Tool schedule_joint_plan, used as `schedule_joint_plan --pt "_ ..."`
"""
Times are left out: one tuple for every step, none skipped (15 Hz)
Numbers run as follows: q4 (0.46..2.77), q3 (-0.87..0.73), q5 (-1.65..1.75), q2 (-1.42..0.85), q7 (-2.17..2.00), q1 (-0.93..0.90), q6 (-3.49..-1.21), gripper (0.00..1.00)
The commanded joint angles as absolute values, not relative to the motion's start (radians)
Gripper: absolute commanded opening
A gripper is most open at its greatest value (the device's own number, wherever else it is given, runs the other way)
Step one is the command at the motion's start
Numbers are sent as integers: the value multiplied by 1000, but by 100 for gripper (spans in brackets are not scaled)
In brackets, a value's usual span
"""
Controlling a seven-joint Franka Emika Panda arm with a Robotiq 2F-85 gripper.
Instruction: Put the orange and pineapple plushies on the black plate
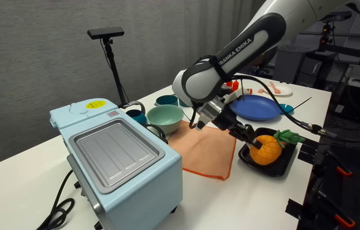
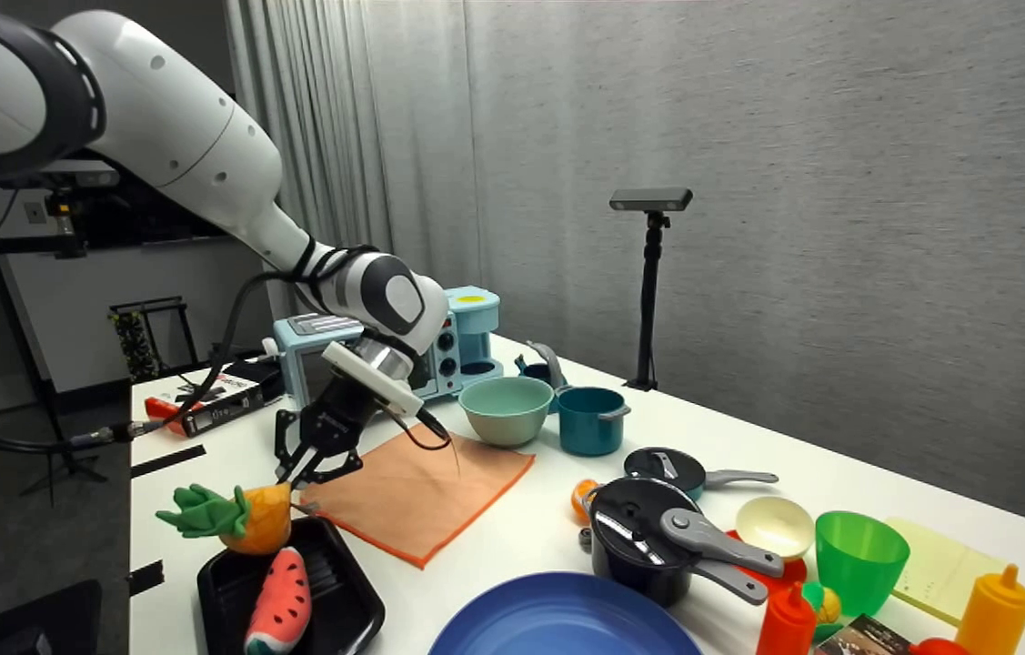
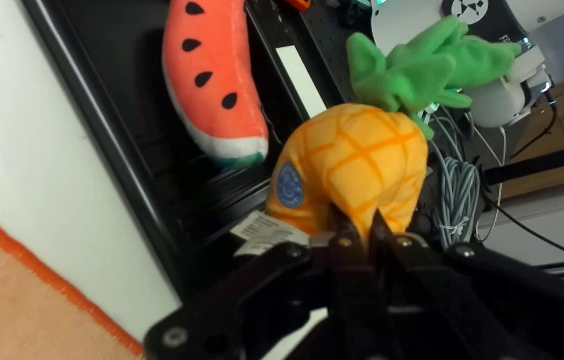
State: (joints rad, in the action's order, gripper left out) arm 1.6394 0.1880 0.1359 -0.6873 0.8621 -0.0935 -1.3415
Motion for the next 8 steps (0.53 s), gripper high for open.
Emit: schedule_joint_plan --pt "1775 186 191 -591 886 -70 -1400 33" --pt "1799 186 208 -572 891 -65 -1420 36" --pt "1824 183 220 -550 889 -59 -1440 41" --pt "1856 186 221 -519 897 -48 -1481 50" --pt "1887 188 218 -489 899 -39 -1527 57" --pt "1916 193 197 -455 909 -27 -1583 66" --pt "1942 194 183 -423 912 -21 -1634 73" --pt "1966 194 165 -390 917 -16 -1678 81"
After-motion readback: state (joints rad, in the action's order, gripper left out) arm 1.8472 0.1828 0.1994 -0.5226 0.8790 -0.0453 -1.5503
